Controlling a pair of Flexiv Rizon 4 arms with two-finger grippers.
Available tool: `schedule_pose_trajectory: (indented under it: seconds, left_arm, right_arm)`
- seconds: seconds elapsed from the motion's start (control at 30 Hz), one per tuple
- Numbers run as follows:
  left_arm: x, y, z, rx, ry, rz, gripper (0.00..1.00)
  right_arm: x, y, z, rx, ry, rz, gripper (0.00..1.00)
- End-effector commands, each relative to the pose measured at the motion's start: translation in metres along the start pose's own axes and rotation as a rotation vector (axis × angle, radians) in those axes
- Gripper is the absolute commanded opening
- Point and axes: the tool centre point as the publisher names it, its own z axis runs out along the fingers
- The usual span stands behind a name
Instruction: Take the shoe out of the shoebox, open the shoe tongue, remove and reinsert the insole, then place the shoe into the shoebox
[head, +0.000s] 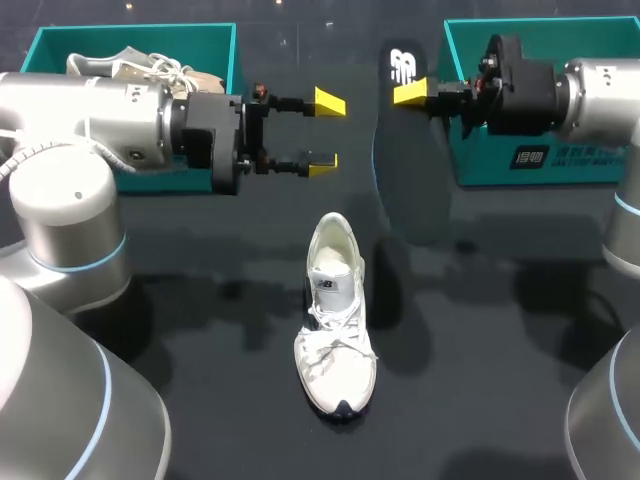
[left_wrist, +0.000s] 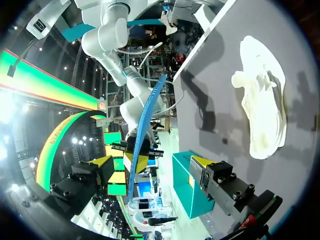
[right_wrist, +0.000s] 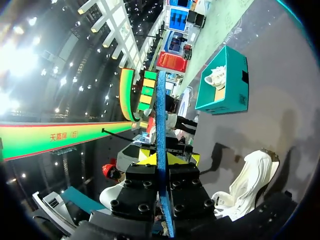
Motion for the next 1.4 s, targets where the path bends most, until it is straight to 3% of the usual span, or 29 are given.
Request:
schedule_pose_trajectory:
  seconds: [0.03, 0.37, 0.6, 0.93, 1.13, 1.33, 1.4]
  left_arm:
    - [0.001, -0.004, 0.010, -0.059, 0.021, 0.042, 1.00]
    - [0.003, -0.004, 0.012, -0.058, 0.026, 0.034, 1.00]
    - [0.009, 0.003, 0.013, -0.028, 0.010, -0.036, 1.00]
    - [0.015, 0.010, 0.013, -0.022, -0.001, -0.091, 1.00]
    - [0.019, 0.011, 0.013, -0.026, -0.003, -0.112, 0.71]
    - [0.025, 0.012, 0.017, -0.037, -0.001, -0.130, 0.49]
    - [0.025, 0.012, 0.019, -0.038, -0.001, -0.132, 0.48]
  right_arm:
    - [-0.007, 0.003, 0.010, 0.000, 0.008, 0.000, 0.00]
    - [-0.009, 0.006, 0.011, -0.012, -0.001, 0.033, 0.00]
    - [-0.021, 0.022, 0.033, 0.006, -0.036, 0.183, 0.00]
    - [-0.039, 0.024, 0.049, -0.002, -0.059, 0.258, 0.00]
    - [-0.047, 0.022, 0.052, -0.029, -0.057, 0.288, 0.00]
    - [-0.047, 0.022, 0.052, -0.029, -0.057, 0.288, 0.00]
    - [-0.047, 0.022, 0.052, -0.029, -0.057, 0.288, 0.00]
